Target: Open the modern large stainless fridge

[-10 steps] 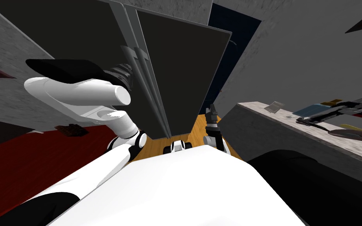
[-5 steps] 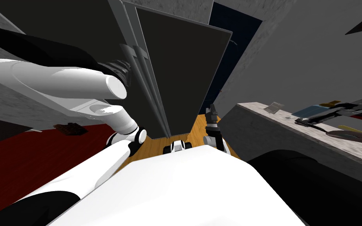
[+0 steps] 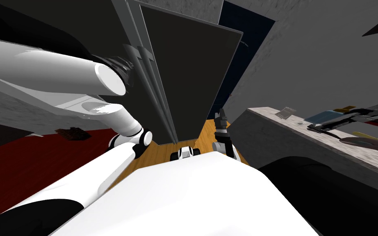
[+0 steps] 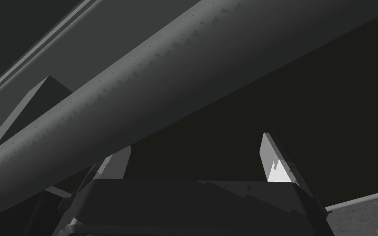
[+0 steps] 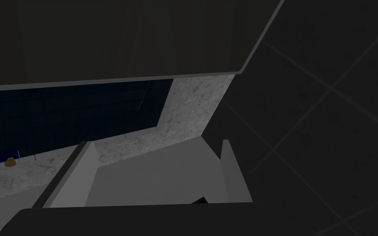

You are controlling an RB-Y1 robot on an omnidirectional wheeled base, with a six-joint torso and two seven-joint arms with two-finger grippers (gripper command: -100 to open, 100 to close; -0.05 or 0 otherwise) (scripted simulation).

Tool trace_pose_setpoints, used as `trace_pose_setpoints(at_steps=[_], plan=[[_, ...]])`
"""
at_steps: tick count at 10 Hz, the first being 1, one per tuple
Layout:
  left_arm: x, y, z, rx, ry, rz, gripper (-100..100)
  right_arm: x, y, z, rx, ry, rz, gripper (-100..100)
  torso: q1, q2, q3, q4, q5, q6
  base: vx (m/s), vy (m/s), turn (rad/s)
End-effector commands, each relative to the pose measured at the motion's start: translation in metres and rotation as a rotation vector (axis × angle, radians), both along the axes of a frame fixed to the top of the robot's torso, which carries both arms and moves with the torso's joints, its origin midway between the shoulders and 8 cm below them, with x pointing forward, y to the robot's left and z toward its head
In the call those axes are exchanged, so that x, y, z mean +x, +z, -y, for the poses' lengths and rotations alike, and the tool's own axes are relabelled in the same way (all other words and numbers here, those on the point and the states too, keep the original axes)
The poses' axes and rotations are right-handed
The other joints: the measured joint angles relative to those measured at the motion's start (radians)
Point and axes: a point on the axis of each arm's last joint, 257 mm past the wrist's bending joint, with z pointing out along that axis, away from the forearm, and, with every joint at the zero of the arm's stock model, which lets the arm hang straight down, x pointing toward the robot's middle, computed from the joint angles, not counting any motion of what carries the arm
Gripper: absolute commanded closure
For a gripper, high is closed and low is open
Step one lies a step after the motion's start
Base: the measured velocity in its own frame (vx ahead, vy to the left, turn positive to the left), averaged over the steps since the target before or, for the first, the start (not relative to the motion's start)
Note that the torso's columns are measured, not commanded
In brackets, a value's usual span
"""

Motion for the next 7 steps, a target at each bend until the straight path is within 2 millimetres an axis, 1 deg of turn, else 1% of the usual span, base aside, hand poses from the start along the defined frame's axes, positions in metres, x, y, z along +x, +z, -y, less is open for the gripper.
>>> trace_pose_setpoints(at_steps=[1,5,7], plan=[[-0.007,0.016,0.008,0.005,-0.011,0.007,-100,0.000,0.000,0.000,0.000,0.000,0.000,0,-0.001,0.001,0.001,0.000,0.000,0.000,-0.006,-0.017,-0.001],[-0.018,0.028,0.003,-0.001,0.011,-0.039,-100,0.000,0.000,0.000,0.000,0.000,0.000,0,-0.002,0.004,0.003,0.001,-0.001,-0.001,-0.006,-0.022,0.003],[-0.022,0.030,0.002,-0.005,0.017,-0.055,-100,0.000,0.000,0.000,0.000,0.000,0.000,0,-0.003,0.007,0.006,0.002,-0.001,-0.001,-0.002,-0.020,0.007]])
